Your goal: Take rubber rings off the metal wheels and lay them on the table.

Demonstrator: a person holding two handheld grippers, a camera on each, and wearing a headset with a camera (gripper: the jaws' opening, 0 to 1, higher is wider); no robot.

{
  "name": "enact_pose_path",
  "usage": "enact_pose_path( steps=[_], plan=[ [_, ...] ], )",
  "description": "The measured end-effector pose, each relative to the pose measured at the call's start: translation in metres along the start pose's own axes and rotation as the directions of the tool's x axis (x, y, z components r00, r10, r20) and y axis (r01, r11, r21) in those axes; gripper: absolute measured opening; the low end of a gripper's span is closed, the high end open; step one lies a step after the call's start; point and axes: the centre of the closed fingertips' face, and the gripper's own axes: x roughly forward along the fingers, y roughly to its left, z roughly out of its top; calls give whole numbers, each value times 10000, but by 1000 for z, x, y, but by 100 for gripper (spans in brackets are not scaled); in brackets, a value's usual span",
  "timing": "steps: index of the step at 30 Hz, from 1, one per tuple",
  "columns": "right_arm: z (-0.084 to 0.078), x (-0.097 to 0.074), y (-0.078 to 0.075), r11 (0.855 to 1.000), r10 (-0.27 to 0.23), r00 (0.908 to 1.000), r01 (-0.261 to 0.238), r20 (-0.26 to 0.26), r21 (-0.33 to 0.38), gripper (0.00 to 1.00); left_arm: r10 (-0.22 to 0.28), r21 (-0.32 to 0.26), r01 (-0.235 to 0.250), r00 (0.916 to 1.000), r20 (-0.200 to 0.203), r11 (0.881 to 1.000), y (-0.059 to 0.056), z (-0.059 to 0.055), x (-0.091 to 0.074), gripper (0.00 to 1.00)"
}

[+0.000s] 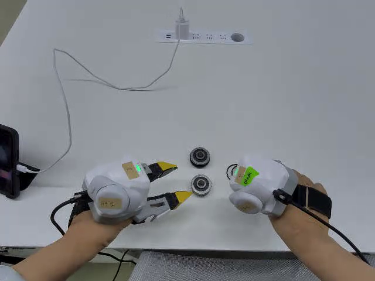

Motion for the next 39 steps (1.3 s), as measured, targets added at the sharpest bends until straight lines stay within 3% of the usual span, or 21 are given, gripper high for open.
enact_pose_path(
  steps=[12,19,27,30,32,35,36,37,38,39],
  plan=[
    [16,-18,-8,9952,-331,9978,275,580,941,9,63,-22,-63,10000,5,10000,2,0,-1,36],
    [34,-29,-13,9673,-453,9893,88,1385,2536,8,171,12,-171,9999,14,9999,7,2,1,33],
    [37,-29,-10,9427,-304,9873,-235,1557,3329,7,229,48,-229,9997,86,9997,11,9,6,32],
    [40,-29,-6,9266,-180,9851,-477,1708,3729,7,256,71,-256,9996,98,9996,13,12,9,31],
    [42,-28,-4,9095,-87,9828,-689,1847,4098,7,291,90,-292,9995,96,9995,15,13,10,31],
    [45,-26,2,8613,189,9789,-1192,2033,4940,7,358,35,-358,9993,78,9994,18,13,12,30],
    [45,-25,4,8315,245,9772,-1371,2110,5384,7,377,21,-377,9993,60,9993,19,14,13,30],
    [46,-25,5,8106,356,9753,-1558,2181,5645,7,388,26,-388,9992,76,9992,19,15,13,30],
    [47,-24,7,7748,447,9723,-1787,2294,6065,6,397,37,-397,9992,91,9992,20,15,13,29],
    [49,-24,8,7139,480,9675,-2072,2485,6689,6,402,36,-403,9992,73,9992,20,15,14,29]
  ],
)
